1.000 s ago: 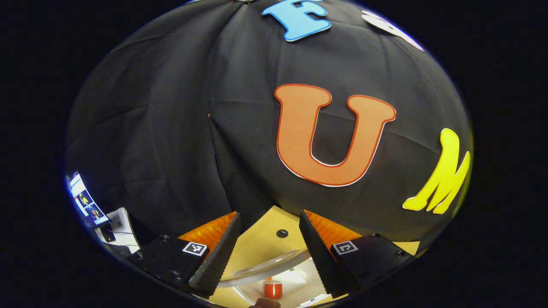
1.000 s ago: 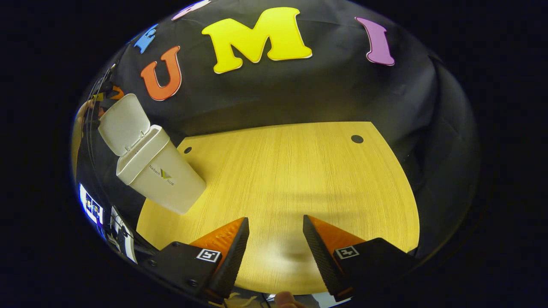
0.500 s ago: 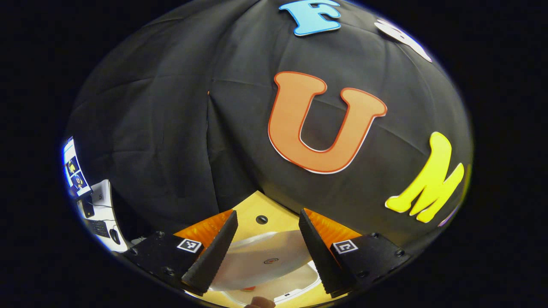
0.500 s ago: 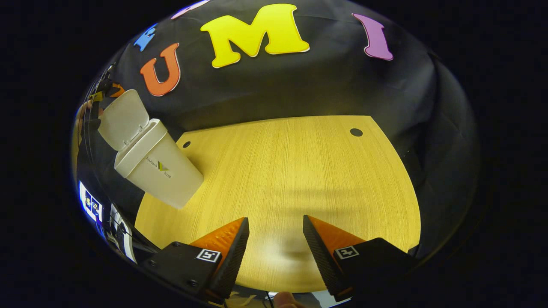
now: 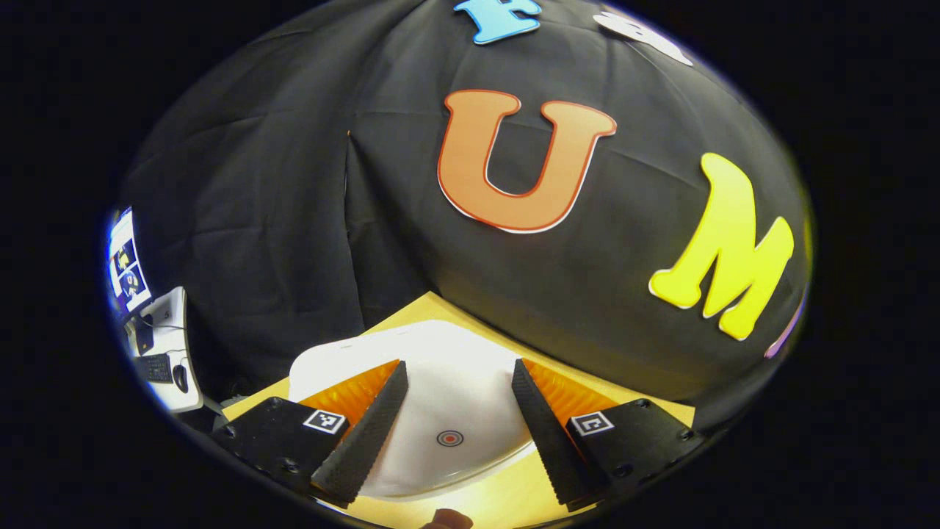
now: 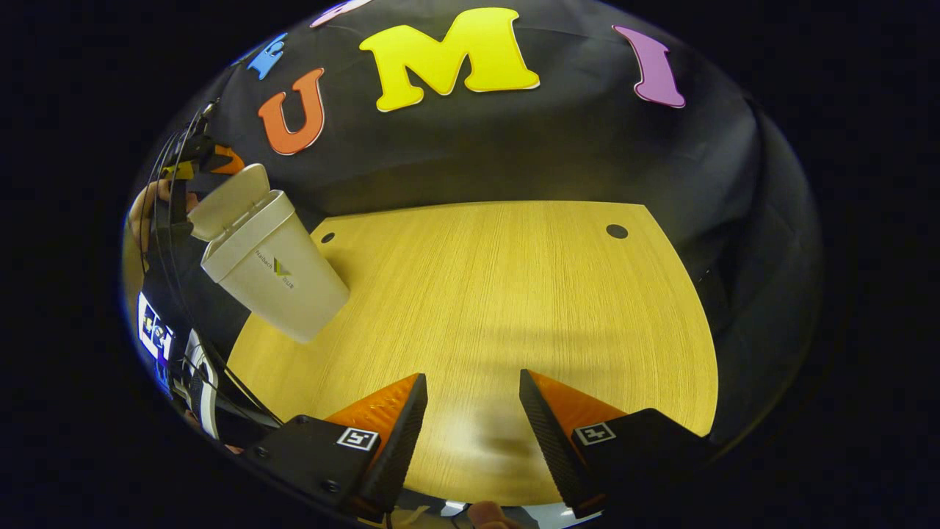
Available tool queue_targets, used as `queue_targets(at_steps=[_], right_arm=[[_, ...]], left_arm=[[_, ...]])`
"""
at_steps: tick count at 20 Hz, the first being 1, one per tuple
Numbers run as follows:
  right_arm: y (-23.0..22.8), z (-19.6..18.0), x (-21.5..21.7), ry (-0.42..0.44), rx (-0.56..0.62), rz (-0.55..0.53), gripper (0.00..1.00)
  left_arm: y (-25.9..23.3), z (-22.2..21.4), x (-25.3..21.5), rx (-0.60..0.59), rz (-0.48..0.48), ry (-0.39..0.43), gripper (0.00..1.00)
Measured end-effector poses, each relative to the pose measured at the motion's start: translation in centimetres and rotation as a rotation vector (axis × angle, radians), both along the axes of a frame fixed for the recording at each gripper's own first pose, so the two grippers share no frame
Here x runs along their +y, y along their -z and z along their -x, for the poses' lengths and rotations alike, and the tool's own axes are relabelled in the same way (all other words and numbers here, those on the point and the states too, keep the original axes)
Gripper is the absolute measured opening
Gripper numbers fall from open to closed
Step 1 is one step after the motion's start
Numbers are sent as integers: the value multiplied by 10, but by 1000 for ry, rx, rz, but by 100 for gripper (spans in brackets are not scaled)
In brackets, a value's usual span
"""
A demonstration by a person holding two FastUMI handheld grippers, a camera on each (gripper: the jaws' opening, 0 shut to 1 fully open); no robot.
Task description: Press the lid of the desktop garbage bin to open it, pick up the crumpled paper on the desktop and throw it into the bin, then pick up the pop can on the desktop and drop it into the bin, and finally close the garbage bin lid.
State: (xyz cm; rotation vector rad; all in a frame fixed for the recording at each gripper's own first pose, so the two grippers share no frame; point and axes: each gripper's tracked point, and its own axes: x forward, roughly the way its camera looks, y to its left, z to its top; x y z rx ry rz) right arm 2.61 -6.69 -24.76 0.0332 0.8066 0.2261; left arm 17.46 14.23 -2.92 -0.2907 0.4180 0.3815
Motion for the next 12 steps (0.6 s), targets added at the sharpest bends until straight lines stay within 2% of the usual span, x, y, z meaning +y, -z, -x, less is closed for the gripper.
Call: queue_targets(at_steps=[1, 2, 5, 6, 7, 8, 12], right_arm=[[1, -2, -2, -5, -2, -8, 81], [3, -3, -3, -8, 5, -18, 81], [7, -5, -4, -18, 30, -57, 81], [8, -5, -4, -23, 30, -60, 81], [10, -7, -3, -28, 33, -65, 81], [14, -7, -2, -31, 41, -71, 81], [23, -5, 4, -54, 61, -73, 81]], left_arm=[[6, 1, -4, 7, -8, -3, 100], [11, 2, -6, 10, -11, -5, 95], [29, 6, -4, 27, -16, -12, 95], [36, 9, -7, 38, -15, -19, 95], [39, 13, -12, 44, -13, -27, 100], [41, 14, -12, 49, -31, -33, 95], [49, 17, -12, 67, -109, -62, 95]])
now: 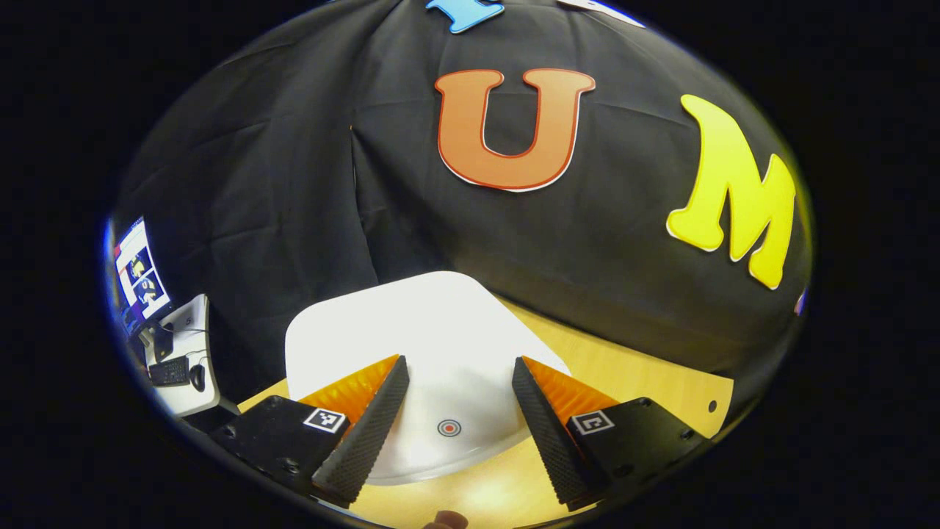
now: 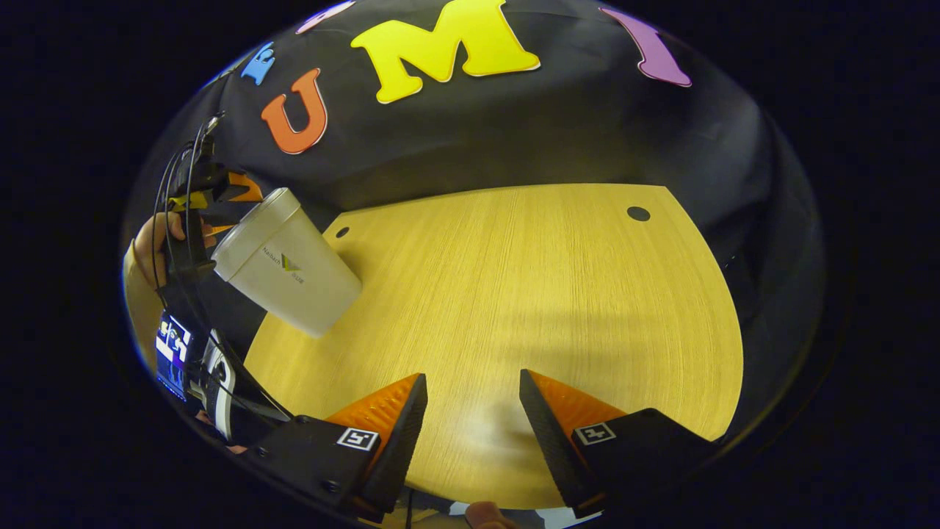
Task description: Press the lid of the desktop garbage bin to open it, pick up the crumpled paper on the desktop and throw it into the bin, then pick up the pop can on the desktop and drop it into the bin, and finally close the garbage bin lid.
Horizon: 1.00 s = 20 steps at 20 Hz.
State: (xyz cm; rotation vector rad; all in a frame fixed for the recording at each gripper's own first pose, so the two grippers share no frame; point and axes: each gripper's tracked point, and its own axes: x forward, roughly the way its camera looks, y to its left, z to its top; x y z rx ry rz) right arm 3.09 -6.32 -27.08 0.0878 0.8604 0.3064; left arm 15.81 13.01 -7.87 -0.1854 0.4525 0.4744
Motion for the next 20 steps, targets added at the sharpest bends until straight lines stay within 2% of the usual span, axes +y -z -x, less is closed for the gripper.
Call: queue_targets(at_steps=[4, 5, 7, 11, 14, 20], right_arm=[[4, 1, 5, -12, 1, -6, 81], [6, 0, 6, -8, 1, -10, 81], [5, 0, 9, 4, 4, -24, 81], [-3, 2, 13, 0, -20, -10, 81], [-11, 1, 13, 10, -50, 12, 81], [-38, 1, 31, 43, -122, 18, 81]], left_arm=[[5, -1, -1, -3, -38, -24, 96], [2, 0, 0, -13, -56, -23, 100], [1, -2, 0, -19, -77, -10, 95], [-8, -1, -3, -56, -42, 11, 95], [-42, 3, -8, -110, -82, 49, 95], [-72, 59, -24, -212, -103, 158, 95]])
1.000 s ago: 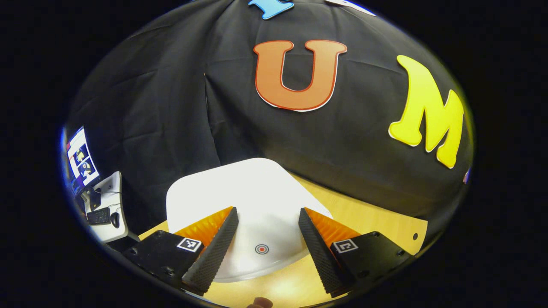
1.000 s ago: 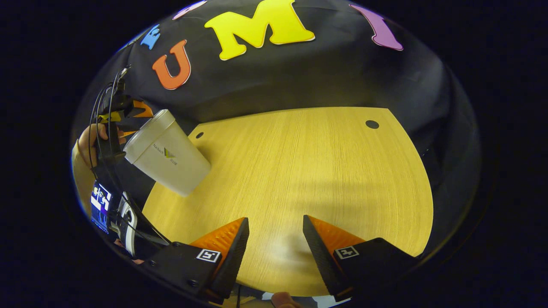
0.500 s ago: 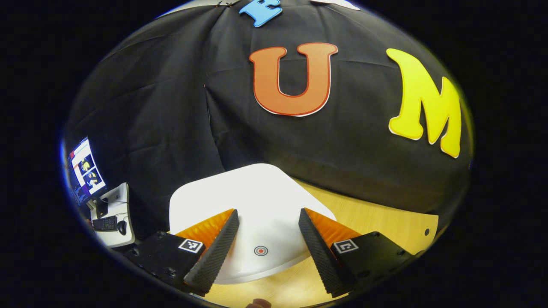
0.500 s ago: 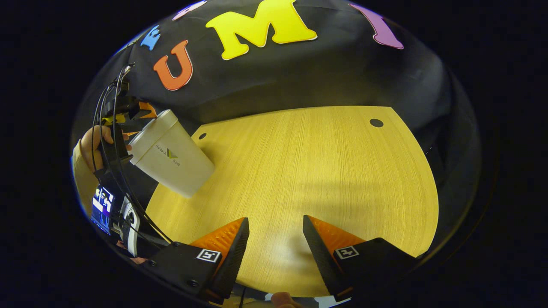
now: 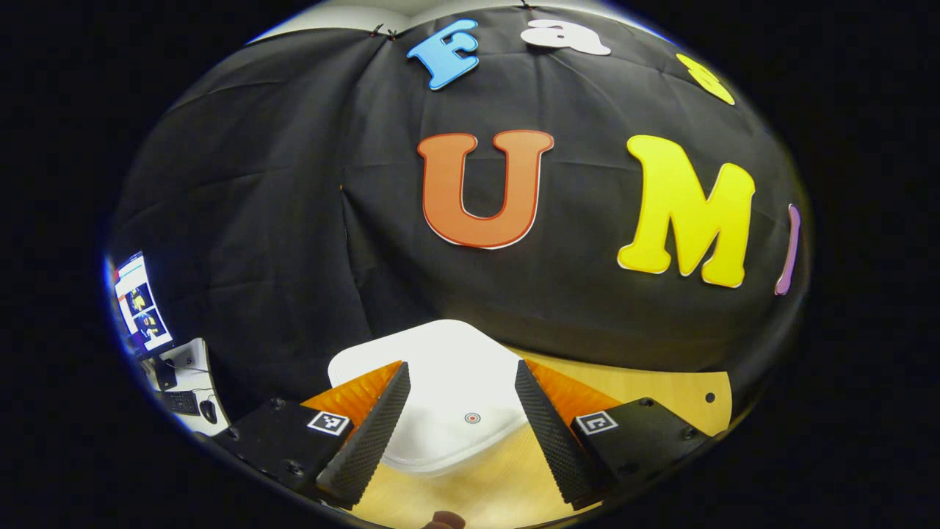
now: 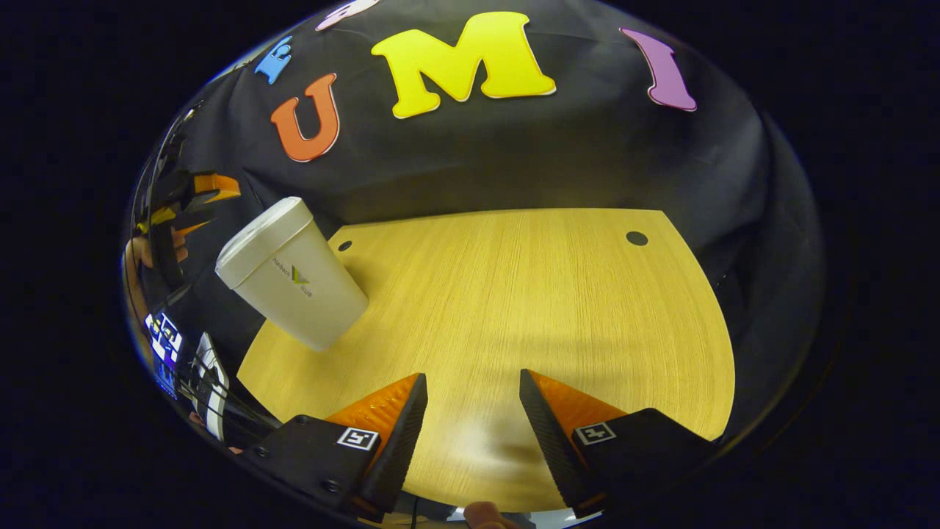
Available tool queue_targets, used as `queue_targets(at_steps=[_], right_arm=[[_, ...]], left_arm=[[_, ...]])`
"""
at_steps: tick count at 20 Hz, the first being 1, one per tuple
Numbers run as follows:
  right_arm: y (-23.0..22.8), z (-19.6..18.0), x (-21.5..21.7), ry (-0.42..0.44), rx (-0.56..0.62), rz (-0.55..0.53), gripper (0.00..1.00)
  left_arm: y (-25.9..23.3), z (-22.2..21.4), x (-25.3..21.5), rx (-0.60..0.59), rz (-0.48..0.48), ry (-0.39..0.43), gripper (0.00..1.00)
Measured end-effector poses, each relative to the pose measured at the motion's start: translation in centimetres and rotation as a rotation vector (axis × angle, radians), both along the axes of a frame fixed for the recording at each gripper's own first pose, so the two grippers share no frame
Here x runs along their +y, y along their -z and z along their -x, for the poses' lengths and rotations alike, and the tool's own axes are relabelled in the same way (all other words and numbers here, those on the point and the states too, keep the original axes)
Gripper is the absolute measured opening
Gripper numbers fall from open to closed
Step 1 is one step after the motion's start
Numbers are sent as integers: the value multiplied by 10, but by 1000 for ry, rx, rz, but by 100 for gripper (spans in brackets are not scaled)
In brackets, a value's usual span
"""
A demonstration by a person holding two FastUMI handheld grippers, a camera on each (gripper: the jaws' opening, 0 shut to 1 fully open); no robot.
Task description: Press the lid of the desktop garbage bin to open it, pick up the crumpled paper on the desktop and throw it into the bin, then pick up the pop can on the desktop and drop it into the bin, and finally close the garbage bin lid.
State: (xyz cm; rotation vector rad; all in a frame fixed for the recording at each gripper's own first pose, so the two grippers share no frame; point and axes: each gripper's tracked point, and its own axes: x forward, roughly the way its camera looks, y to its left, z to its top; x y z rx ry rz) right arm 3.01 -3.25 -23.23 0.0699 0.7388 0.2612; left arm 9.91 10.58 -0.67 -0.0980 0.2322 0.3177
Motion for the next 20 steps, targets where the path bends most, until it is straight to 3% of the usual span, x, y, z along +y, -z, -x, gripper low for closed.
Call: queue_targets(at_steps=[8, 11, 16, 20], right_arm=[[-80, 0, 26, 43, -251, 9, 81], [-98, 8, 41, 17, -321, 59, 81], [-129, 29, 78, -20, -457, 110, 81], [-139, 40, 110, -45, -530, 128, 81]], left_arm=[[30, 87, -38, -28, -53, 158, 95], [42, 109, -49, -13, -55, 218, 95], [52, 134, -58, -28, -37, 298, 95], [48, 136, -54, -35, -87, 332, 95]])
